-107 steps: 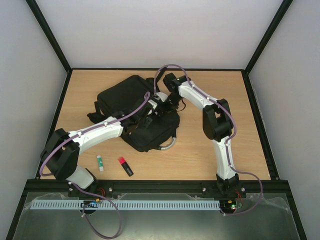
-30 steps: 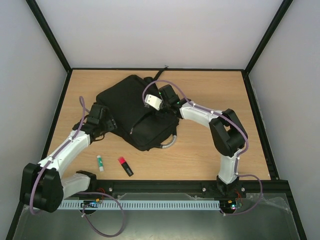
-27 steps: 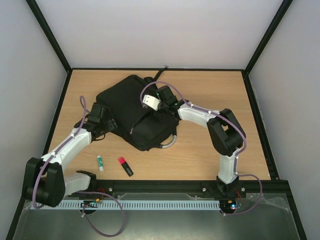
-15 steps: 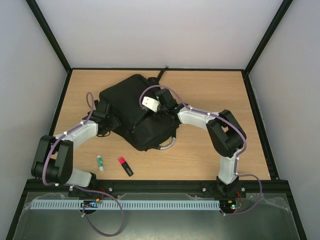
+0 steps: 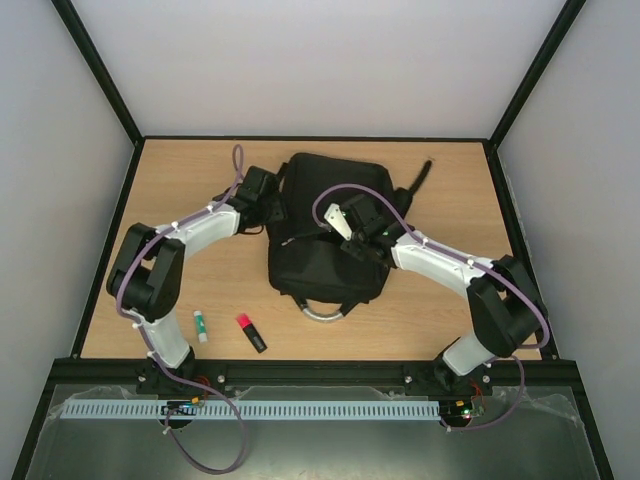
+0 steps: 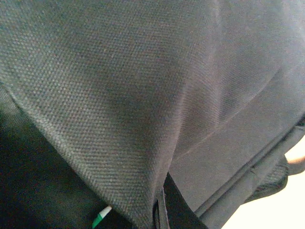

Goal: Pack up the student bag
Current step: Adjust the student bag at the center of the board, then pick up the stationery from the center of the board.

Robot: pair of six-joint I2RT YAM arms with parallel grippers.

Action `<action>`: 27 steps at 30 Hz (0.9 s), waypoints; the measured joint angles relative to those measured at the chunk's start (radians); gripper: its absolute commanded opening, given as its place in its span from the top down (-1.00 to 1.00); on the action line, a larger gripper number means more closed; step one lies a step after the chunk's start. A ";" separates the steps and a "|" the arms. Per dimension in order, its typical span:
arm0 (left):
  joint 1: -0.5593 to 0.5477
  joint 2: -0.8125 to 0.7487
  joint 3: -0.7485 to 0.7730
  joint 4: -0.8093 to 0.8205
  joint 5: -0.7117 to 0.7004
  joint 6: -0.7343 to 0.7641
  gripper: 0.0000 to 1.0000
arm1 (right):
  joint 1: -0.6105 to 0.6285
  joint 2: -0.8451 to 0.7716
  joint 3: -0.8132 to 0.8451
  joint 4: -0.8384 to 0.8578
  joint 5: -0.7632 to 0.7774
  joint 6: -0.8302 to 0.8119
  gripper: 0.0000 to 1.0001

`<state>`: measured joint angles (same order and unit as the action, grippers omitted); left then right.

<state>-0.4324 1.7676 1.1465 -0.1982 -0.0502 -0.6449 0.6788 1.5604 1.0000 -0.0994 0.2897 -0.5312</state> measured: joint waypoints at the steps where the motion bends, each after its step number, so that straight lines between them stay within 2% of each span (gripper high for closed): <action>1: -0.013 0.004 0.023 -0.011 -0.004 0.010 -0.32 | 0.000 -0.011 -0.008 -0.020 0.007 0.022 0.98; 5: -0.052 -0.030 0.103 -0.080 -0.029 0.036 -0.36 | 0.002 -0.054 -0.047 -0.069 0.003 0.105 0.98; 9: -0.072 -0.141 0.100 -0.193 -0.044 0.040 -0.37 | 0.003 -0.072 -0.068 -0.072 0.005 0.139 0.99; 15: -0.126 -0.422 -0.104 -0.359 -0.062 0.003 -0.32 | 0.003 -0.072 -0.072 -0.071 0.006 0.164 0.98; 20: -0.180 -0.647 -0.281 -0.511 -0.020 -0.100 -0.27 | 0.004 -0.072 -0.077 -0.066 0.008 0.174 0.99; 27: -0.277 -0.723 -0.389 -0.592 0.068 -0.211 -0.22 | 0.006 -0.062 -0.082 -0.054 0.020 0.182 0.98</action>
<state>-0.7090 1.0451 0.7574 -0.7906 0.0174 -0.8555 0.6853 1.4982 0.9180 -0.1535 0.3096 -0.3492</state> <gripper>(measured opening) 0.616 0.028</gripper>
